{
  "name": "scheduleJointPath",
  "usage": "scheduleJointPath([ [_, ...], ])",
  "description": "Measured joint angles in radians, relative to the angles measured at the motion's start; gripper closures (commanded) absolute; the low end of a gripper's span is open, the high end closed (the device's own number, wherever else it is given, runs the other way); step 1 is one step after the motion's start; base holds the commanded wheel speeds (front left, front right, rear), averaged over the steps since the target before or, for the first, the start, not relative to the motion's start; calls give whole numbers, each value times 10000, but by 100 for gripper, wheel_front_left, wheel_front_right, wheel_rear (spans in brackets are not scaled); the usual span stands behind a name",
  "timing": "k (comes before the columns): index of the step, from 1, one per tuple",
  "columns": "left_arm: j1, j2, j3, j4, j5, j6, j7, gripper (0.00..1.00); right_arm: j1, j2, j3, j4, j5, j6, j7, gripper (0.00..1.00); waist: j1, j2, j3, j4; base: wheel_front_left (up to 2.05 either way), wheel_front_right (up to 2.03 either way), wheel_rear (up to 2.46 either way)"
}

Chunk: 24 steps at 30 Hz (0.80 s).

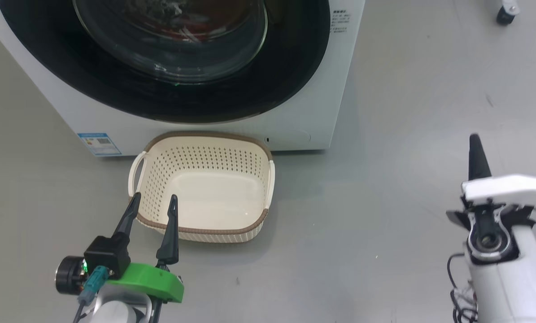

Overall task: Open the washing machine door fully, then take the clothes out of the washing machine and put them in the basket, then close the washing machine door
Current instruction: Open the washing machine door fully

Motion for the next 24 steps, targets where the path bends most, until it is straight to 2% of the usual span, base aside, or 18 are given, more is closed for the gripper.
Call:
scheduleJointPath([
  [2, -127, -10, -33, -50, 2, -35, 0, 0, -453, -8, -128, 35, 635, 0, 343, 100, 0, 0, 192, 58, 0, 0, 0],
  [13, -745, -98, -123, -307, 63, -128, -27, 0, -2721, -63, -437, 228, 2508, -10, 1866, 100, 0, 0, 1190, 429, 0, 0, 0],
  [24, -1479, -242, -311, -476, 96, -307, -27, 0, -5096, -171, -376, 667, 3340, -477, 3289, 100, 0, 0, 2324, 893, 0, 0, 0],
])
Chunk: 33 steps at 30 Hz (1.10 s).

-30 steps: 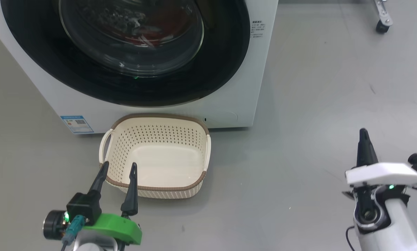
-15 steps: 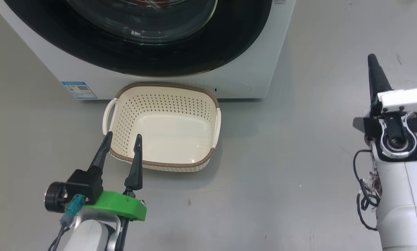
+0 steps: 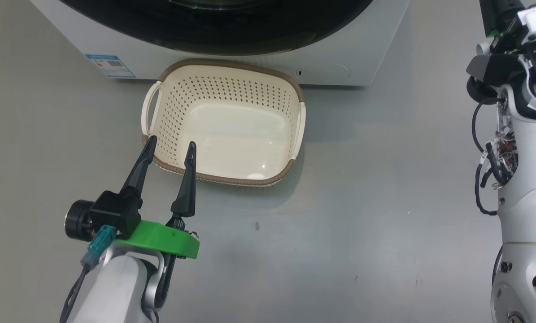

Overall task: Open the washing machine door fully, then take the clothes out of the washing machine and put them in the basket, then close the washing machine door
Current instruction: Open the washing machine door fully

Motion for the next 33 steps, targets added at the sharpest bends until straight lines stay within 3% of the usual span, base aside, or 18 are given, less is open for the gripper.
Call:
scheduleJointPath([
  [11, -697, -128, -211, 15, 169, -125, 0, 0, -1919, -219, 196, 456, 274, -334, 951, 100, 0, 0, 909, 546, 0, 0, 0],
  [33, -1066, -278, -320, 257, 151, -221, 0, 0, -3786, -999, 445, 1845, 263, -499, 1793, 100, 0, 0, 1571, 1503, 0, 0, 0],
])
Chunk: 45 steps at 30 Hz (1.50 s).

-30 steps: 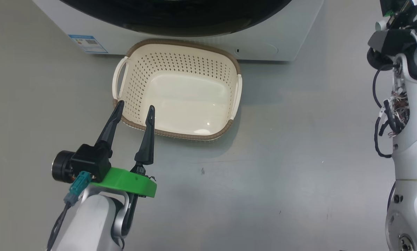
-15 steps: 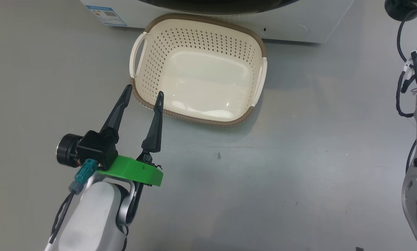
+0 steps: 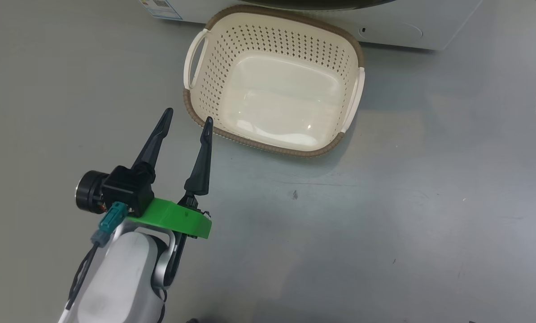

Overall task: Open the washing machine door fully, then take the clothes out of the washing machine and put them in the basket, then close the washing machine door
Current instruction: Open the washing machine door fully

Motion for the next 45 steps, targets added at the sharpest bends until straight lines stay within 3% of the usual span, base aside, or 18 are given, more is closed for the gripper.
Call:
scheduleJointPath([
  [21, -152, -35, 13, 102, -81, 0, 0, 0, -499, -523, 238, 934, 491, 10, 1824, 100, 0, 0, -82, 48, 0, 0, 0],
  [45, -122, -44, 236, 318, -82, 63, 0, 0, 26, -267, 965, 1486, 886, 362, 3860, 100, 0, 0, -785, -404, 0, 0, 0],
])
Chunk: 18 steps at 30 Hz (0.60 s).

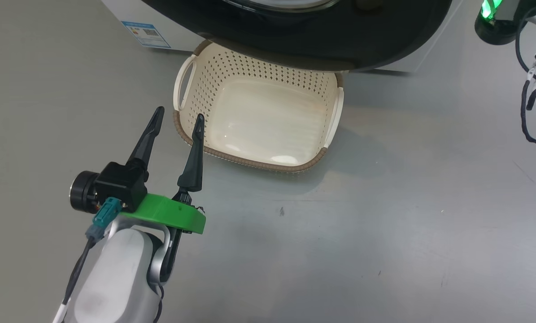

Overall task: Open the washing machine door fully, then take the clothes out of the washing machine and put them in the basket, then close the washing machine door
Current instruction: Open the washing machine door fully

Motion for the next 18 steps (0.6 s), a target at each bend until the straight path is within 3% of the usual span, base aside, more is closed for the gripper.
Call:
scheduleJointPath([
  [18, 340, 0, -38, 290, 12, 0, 0, 0, 1377, 610, 769, 48, 115, 470, 1243, 100, 0, 0, -785, -7, 0, 0, 0],
])
